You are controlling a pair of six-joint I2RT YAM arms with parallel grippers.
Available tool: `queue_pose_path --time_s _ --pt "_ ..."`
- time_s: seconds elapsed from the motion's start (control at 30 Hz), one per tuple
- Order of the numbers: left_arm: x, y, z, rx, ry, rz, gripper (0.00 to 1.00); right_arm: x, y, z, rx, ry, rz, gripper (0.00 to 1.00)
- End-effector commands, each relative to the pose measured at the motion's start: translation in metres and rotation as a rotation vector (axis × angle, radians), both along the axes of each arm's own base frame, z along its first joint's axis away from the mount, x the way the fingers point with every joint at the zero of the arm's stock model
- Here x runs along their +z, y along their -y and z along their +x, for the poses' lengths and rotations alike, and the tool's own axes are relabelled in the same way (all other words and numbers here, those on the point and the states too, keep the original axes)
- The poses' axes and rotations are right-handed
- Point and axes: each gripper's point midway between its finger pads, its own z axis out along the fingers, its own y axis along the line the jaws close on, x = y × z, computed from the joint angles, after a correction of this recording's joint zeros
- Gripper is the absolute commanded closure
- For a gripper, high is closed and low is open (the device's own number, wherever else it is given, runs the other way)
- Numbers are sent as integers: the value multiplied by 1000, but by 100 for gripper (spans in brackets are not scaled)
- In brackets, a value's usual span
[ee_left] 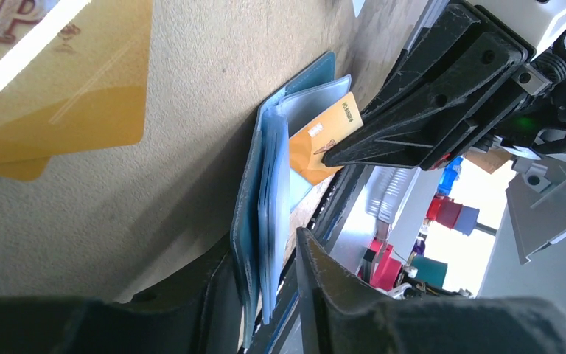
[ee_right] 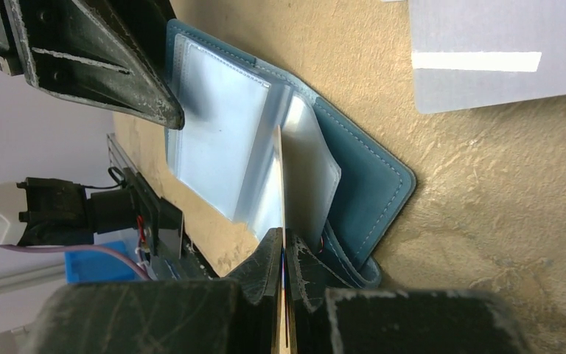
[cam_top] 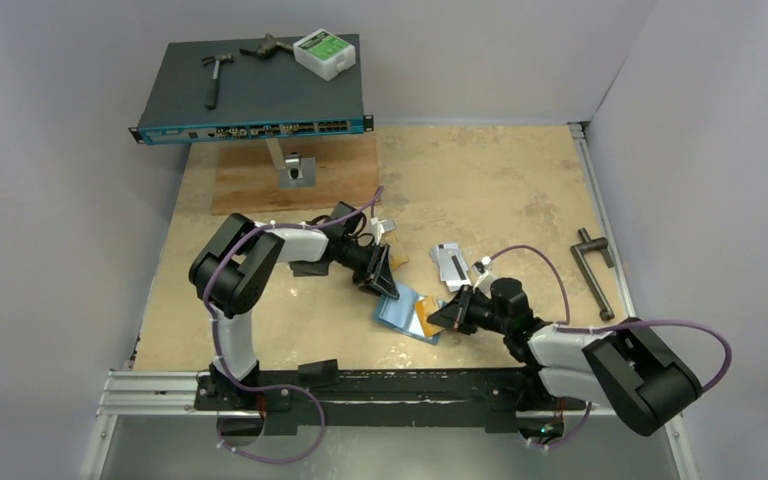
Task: Put the credit cards into the card holder
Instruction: Insert the credit card into the card holder.
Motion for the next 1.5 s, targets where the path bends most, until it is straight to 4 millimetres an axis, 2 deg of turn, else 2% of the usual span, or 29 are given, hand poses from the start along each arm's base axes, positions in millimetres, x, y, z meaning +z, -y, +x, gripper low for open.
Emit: queue_pose_path --time_s 0.0,0.23,0.47,0.57,0.73,0.9,1.23,1.37,1.47 --pt "6 3 6 3 19 -34 72 6 -3 4 24 62 8 100" --pt "3 -2 2 15 22 -10 76 16 -8 8 39 92 36 98" --pt "-1 -5 1 16 25 9 80 25 -10 11 59 115 23 69" --pt "1 -5 1 13 36 11 82 29 -9 15 57 127 4 67" --pt "-1 -8 1 8 45 25 83 31 -5 17 54 133 -24 69" --pt "-1 -8 1 3 49 29 85 31 -4 18 53 129 -33 79" --pt "2 -7 0 -2 53 17 86 36 1 24 54 131 -76 76" --pt "3 -7 0 -4 55 13 87 37 0 25 60 129 -75 82" --pt "5 -7 0 -5 61 10 87 34 -1 25 66 117 -72 91"
